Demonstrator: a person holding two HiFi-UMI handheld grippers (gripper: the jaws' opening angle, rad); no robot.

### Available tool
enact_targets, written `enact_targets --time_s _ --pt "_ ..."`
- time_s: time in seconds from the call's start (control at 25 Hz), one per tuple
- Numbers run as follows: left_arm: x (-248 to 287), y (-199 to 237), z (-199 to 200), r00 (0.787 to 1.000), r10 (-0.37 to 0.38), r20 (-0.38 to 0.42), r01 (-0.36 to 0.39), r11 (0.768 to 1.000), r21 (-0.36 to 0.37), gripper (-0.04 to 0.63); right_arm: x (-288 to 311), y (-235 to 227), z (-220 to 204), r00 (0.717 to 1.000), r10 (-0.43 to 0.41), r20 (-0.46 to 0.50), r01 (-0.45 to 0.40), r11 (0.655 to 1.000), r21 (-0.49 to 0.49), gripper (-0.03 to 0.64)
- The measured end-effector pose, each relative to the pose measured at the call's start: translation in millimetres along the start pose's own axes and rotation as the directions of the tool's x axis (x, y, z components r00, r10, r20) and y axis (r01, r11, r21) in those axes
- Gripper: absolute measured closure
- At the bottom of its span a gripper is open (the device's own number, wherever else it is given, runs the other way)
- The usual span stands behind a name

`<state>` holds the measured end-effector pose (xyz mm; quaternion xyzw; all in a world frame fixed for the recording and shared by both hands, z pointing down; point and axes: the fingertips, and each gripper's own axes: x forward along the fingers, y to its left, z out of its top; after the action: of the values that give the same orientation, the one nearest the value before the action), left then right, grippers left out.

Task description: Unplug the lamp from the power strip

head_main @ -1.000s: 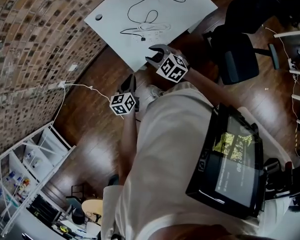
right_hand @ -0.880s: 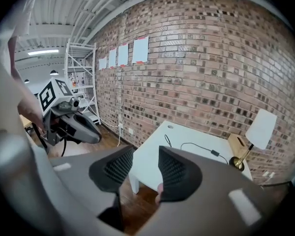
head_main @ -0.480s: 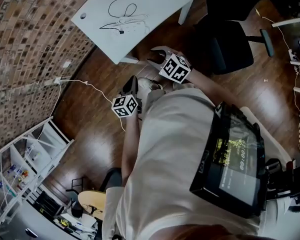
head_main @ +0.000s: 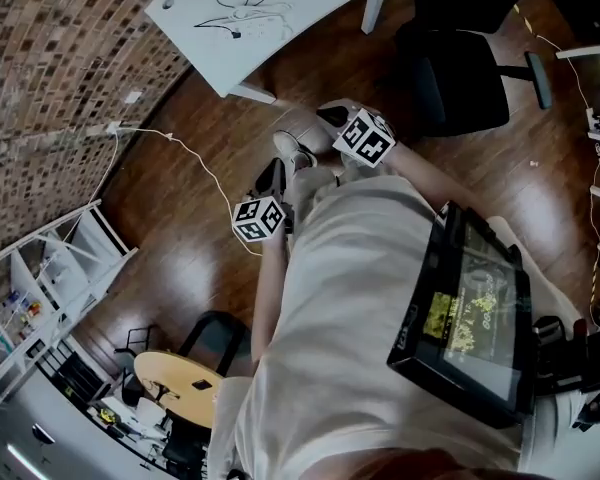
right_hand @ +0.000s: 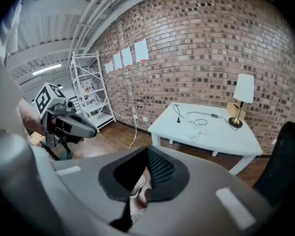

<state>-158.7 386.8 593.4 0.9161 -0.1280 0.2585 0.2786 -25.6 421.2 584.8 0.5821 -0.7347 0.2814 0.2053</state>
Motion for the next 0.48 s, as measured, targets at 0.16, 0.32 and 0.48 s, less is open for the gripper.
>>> enact_targets --time_s 0.16,0.32,0.48 --pt "-20.6 2.6 -6.6 0.999 0.040 0.022 -0.039 0.998 -0.057 0.591 0.4 25.5 -2.2 0.997 0.074 0.000 -0.074 0.996 0.053 0.621" --pt "-37.4 11.7 -3.1 0.998 0.027 0.063 -0.018 0.991 -0.135 0.591 5.2 57.1 10.9 0.989 0.141 0.041 -0.146 0.976 0.160 0.621" --pt "-72.2 51.9 20.3 0.989 0.033 0.141 -0.008 0.984 -0.177 0.589 35.7 95.7 55.8 0.974 0.204 0.098 -0.222 0.946 0.235 0.623"
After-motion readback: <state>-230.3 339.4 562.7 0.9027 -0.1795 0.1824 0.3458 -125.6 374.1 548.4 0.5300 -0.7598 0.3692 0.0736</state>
